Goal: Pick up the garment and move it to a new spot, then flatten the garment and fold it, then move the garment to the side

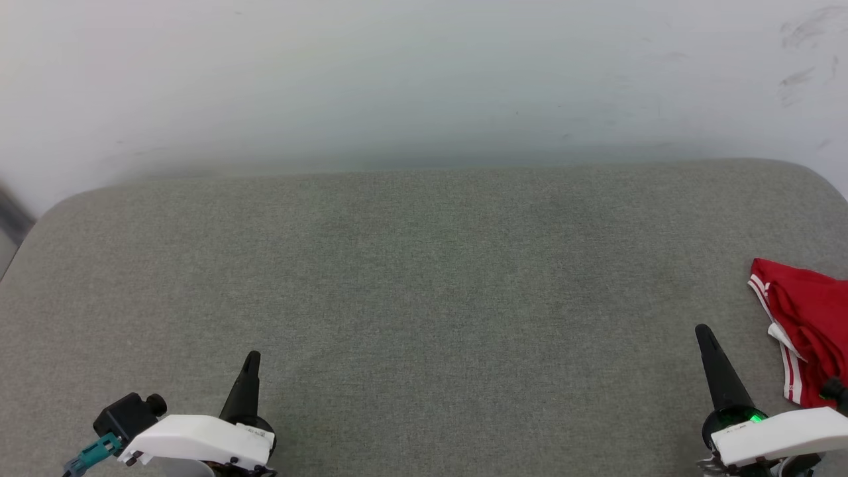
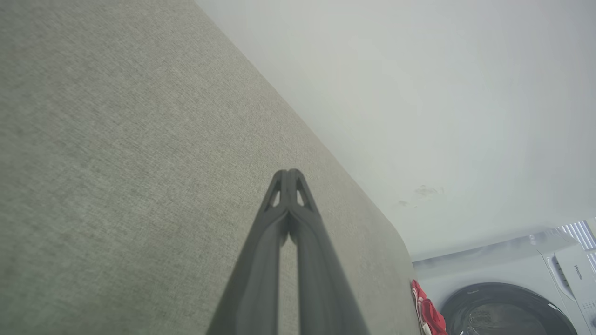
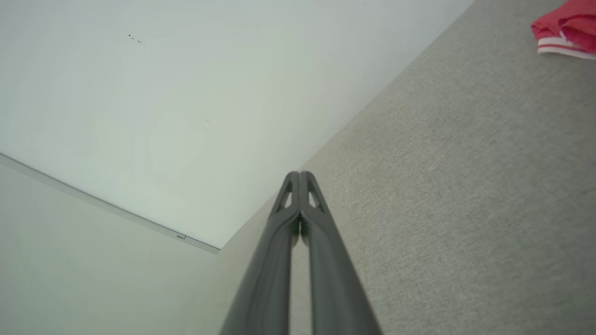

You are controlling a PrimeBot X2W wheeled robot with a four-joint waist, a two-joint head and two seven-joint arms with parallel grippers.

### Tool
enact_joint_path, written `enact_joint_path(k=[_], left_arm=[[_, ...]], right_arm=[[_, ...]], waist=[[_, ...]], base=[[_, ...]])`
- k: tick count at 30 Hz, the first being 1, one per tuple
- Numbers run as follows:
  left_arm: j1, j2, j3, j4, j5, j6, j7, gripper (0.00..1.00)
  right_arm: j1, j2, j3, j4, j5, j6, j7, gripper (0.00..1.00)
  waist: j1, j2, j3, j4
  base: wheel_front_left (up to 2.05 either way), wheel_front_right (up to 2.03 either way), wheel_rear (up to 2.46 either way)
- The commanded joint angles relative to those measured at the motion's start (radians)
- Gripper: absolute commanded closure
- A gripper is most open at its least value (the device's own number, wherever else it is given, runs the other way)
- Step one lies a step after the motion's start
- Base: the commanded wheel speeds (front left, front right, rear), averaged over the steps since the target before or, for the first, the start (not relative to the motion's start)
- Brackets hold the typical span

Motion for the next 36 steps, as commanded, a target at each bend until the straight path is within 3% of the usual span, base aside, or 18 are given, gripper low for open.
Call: enact_joint_path(k=[1, 36], left_arm=[[-0.03, -0.002, 0.013, -0.005, -0.031, -0.009, 0.008, 1.0], [-0.07, -0.044, 0.105, 0.03, -0.34, -0.078, 0.098, 1.0]], right_arm=[[-0.029, -0.009, 0.001, 0.001, 0.037, 0.0, 0.0, 1.0], [-0.106, -0.007, -0.006, 0.116, 0.389, 0.0, 0.018, 1.0]], waist=[[0.0, 0.0, 0.0, 0.0], [0.0, 0.0, 0.005, 0.0]], base=[[0.0, 0.0, 0.0], [0.0, 0.0, 0.0]])
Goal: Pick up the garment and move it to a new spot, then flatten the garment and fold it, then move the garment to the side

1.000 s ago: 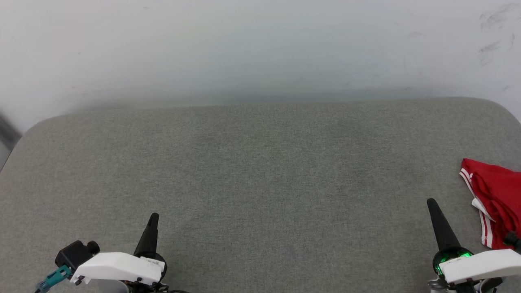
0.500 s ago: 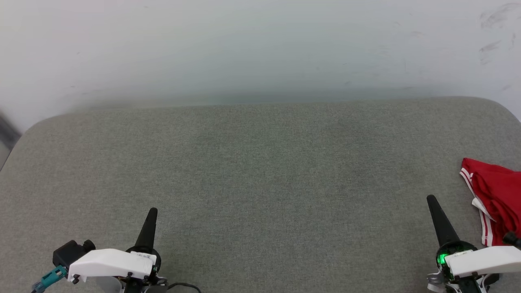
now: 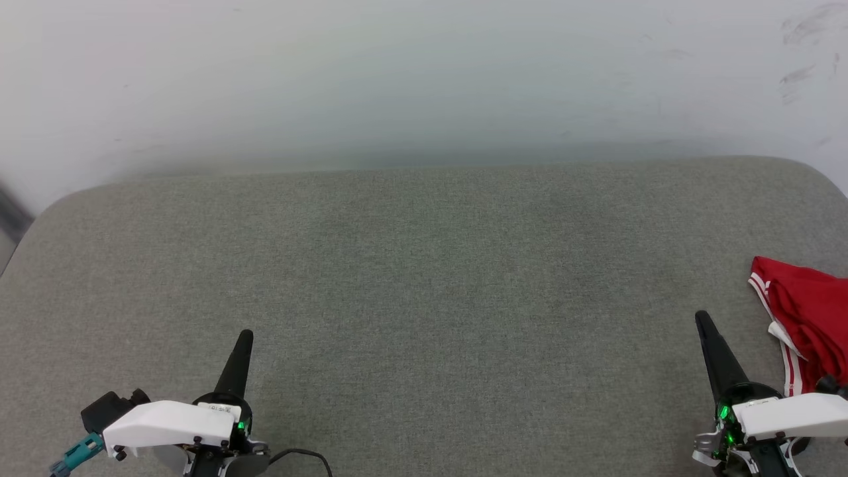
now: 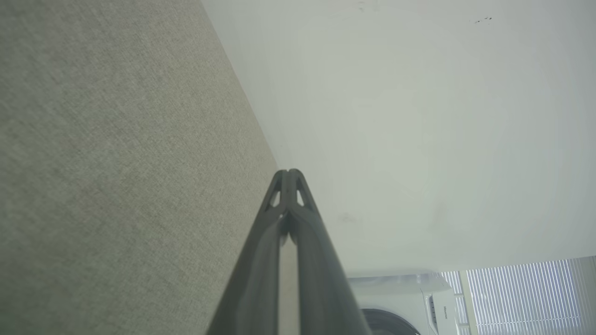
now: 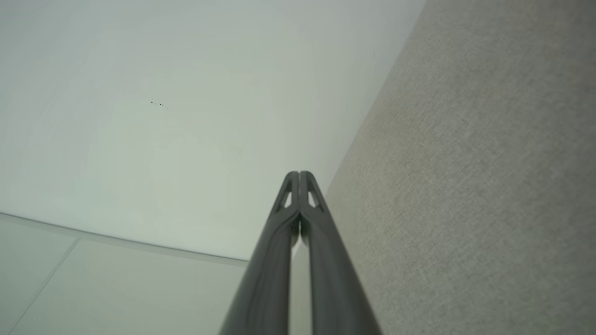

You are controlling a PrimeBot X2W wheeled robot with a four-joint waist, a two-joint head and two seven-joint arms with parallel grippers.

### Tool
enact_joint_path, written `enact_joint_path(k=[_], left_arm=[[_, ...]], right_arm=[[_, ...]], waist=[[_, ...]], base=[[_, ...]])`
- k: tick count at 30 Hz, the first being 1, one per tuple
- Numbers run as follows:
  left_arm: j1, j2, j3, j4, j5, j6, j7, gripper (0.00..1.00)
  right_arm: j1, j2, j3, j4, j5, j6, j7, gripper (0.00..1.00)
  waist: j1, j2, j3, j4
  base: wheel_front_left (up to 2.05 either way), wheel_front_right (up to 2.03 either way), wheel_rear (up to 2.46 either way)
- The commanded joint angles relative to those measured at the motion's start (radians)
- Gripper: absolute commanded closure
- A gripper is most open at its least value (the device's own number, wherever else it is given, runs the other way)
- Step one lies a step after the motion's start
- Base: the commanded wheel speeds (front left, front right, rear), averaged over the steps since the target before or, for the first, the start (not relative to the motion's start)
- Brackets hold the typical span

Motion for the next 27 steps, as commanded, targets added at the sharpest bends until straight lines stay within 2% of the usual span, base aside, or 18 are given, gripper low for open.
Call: enact_joint_path(k=[1, 27], left_arm=[[-0.018, -0.002, 0.009, -0.001, -0.018, -0.011, 0.005, 1.0], [-0.042, -0.029, 0.064, 0.02, -0.193, -0.048, 0.06, 1.0]], right_arm=[[-0.024, -0.005, -0.001, 0.001, 0.022, 0.0, 0.003, 1.0], [-0.065, 0.001, -0.01, 0.068, 0.22, 0.0, 0.017, 1.0]], waist=[[0.0, 0.0, 0.0, 0.0], [0.0, 0.0, 0.004, 0.0]], base=[[0.0, 0.0, 0.0], [0.0, 0.0, 0.0]])
